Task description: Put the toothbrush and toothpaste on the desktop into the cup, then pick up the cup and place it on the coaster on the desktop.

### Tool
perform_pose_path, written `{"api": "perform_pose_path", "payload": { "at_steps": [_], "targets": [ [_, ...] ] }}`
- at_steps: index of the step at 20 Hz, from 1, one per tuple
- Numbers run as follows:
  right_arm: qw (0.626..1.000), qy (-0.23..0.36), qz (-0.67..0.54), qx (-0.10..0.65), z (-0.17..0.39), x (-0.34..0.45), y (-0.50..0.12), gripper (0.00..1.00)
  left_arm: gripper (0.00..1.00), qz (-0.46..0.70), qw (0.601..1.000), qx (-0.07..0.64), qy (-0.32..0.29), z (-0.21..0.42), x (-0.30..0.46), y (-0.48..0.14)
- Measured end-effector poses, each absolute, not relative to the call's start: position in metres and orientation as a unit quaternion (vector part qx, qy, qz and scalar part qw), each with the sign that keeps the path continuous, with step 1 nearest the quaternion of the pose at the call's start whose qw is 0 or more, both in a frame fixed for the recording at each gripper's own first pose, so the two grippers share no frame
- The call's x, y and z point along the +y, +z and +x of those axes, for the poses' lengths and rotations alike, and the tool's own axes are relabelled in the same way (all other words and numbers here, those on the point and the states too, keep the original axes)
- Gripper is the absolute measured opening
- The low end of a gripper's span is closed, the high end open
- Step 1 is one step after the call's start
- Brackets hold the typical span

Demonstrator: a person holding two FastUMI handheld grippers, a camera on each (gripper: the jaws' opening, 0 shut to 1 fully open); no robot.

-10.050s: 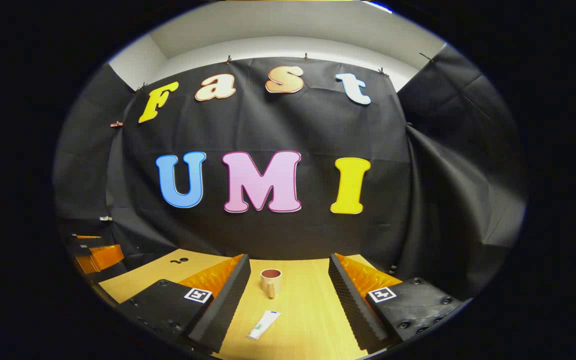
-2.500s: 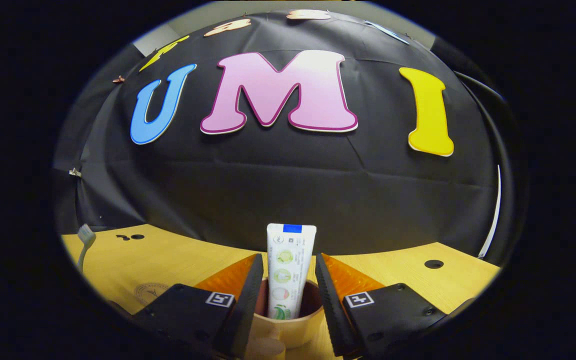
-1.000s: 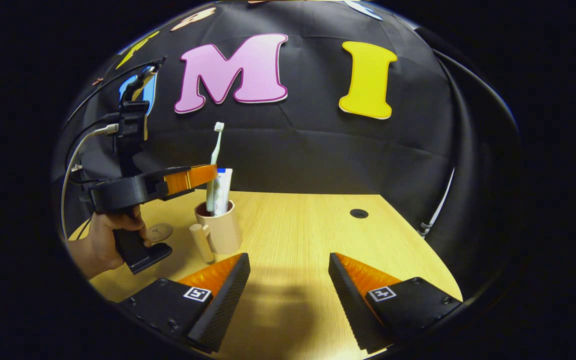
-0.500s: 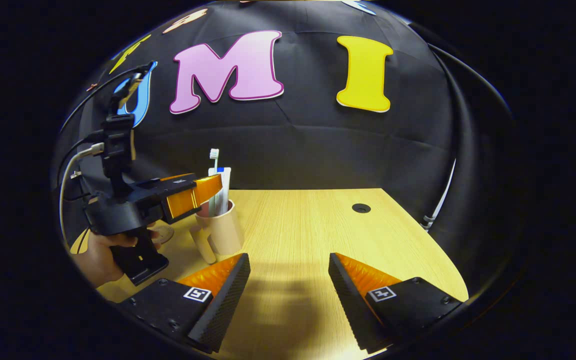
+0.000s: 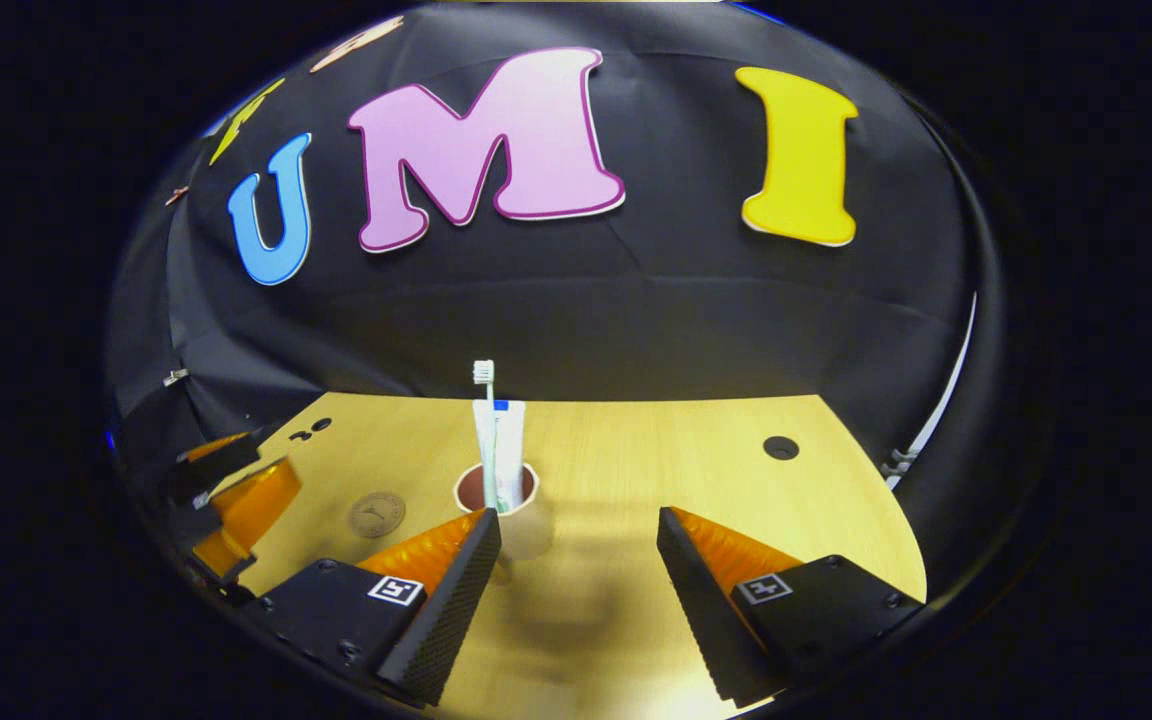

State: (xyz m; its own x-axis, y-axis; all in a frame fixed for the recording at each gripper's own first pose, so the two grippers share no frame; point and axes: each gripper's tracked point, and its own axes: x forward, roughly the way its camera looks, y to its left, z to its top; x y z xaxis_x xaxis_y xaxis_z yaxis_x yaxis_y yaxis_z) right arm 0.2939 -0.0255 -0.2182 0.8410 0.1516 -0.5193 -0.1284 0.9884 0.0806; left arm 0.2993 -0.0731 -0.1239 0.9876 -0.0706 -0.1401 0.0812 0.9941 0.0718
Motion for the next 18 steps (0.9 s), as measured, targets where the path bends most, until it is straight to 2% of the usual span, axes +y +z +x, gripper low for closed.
{"api": "perform_pose_path", "payload": {
  "at_steps": [4, 9, 12, 18],
  "targets": [
    [0.927, 0.081, 0.026, 0.366, 0.300, 0.006, -0.242, 0.98, 0.99, -0.031, 0.993, 0.111, 0.003, 0.234, -0.043, -0.137],
    [0.866, 0.100, 0.024, 0.489, 0.290, 0.039, -0.277, 0.97, 0.97, -0.057, 0.985, 0.163, -0.004, 0.162, -0.050, -0.165],
    [0.846, 0.090, 0.053, 0.524, 0.299, 0.057, -0.297, 0.96, 0.97, -0.076, 0.981, 0.178, -0.010, 0.141, -0.053, -0.167],
    [0.801, 0.101, -0.016, 0.590, 0.313, 0.071, -0.336, 0.96, 0.98, -0.089, 0.979, 0.184, 0.021, 0.122, -0.021, -0.167]
  ]
}}
